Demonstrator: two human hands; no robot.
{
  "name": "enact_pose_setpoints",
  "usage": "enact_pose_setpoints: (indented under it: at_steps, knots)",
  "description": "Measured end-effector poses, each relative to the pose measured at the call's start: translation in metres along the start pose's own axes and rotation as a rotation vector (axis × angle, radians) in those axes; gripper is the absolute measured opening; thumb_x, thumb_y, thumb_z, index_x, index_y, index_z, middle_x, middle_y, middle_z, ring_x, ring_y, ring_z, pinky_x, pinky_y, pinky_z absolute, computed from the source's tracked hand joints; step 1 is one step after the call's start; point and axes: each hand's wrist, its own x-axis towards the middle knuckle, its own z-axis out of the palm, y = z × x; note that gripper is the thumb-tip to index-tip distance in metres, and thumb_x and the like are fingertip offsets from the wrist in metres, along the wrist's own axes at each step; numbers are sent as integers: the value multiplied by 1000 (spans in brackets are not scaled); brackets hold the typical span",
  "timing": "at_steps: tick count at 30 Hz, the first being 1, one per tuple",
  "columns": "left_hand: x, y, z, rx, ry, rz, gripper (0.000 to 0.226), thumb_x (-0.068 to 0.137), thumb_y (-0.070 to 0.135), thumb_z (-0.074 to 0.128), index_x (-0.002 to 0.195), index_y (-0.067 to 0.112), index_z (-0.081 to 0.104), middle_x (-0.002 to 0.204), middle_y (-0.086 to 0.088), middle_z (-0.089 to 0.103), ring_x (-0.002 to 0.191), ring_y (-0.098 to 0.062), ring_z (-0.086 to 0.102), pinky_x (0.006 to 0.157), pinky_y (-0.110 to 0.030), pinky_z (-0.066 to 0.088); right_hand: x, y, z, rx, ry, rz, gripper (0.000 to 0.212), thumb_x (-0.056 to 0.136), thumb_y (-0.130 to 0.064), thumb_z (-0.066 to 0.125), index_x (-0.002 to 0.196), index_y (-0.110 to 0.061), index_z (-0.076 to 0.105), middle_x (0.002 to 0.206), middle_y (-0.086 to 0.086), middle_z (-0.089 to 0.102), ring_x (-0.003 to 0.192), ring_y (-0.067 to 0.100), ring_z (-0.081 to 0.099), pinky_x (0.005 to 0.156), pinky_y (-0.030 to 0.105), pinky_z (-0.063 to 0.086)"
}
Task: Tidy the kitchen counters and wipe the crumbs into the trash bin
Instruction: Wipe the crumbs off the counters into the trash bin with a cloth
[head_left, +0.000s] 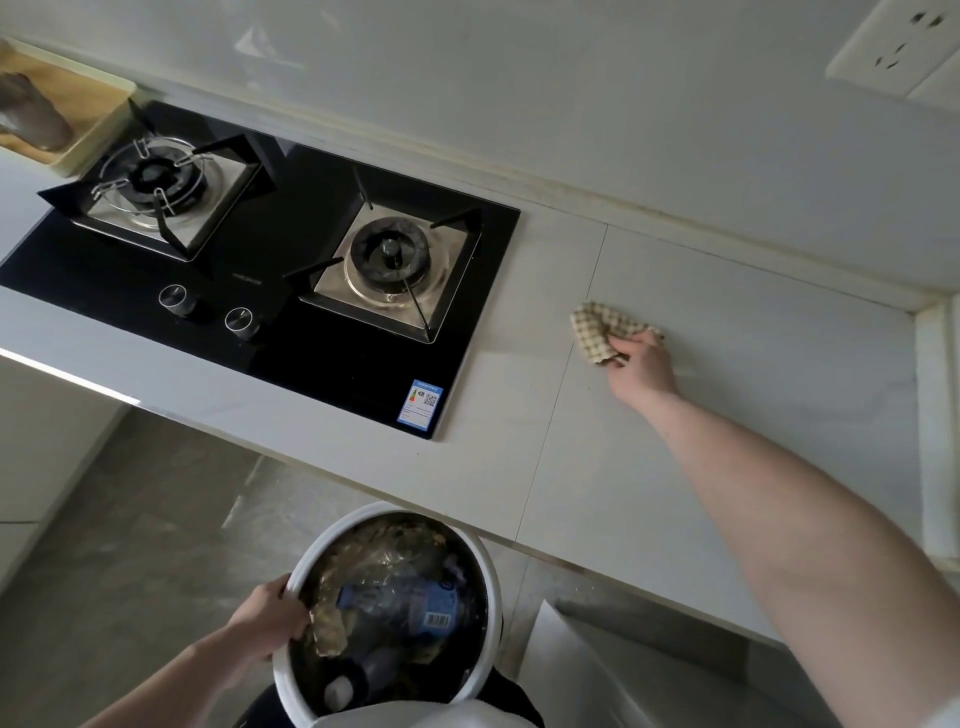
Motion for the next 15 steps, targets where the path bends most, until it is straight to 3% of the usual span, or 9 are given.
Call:
enact_pose_setpoints:
  at_steps: [4, 8, 12, 15]
  knots:
    - [2, -1, 1, -21, -16, -10, 38, 71, -9, 45, 87, 14, 71, 68, -14, 65, 63, -27, 61, 57, -31, 50, -42, -22, 22, -3, -51, -124, 41, 83, -10, 71, 124, -14, 72, 123, 18, 65, 115, 36, 60, 103, 31, 42]
    - [-1, 0, 4, -48, -21, -6, 38, 72, -11, 45, 87, 15, 70, 72, -15, 67, 67, -29, 62, 58, -31, 52, -92, -58, 40, -1, -166, -200, 43, 83, -14, 70, 126, -17, 71, 131, 11, 66, 122, 30, 59, 107, 26, 38]
    - [-5, -1, 3, -61, -39, -1, 43, 69, -11, 46, 90, 17, 70, 81, -18, 70, 75, -34, 66, 63, -38, 59, -157, -93, 62, -68, -345, -282, 37, 89, -21, 66, 126, -23, 70, 126, 1, 69, 117, 22, 60, 105, 32, 45]
    - [-12, -1, 2, -86, -55, 13, 42, 72, -12, 45, 91, 17, 69, 82, -17, 69, 74, -31, 64, 62, -35, 56, -212, -118, 84, -79, -645, -275, 32, 85, -30, 73, 117, -28, 73, 119, -3, 72, 106, 19, 65, 94, 31, 52]
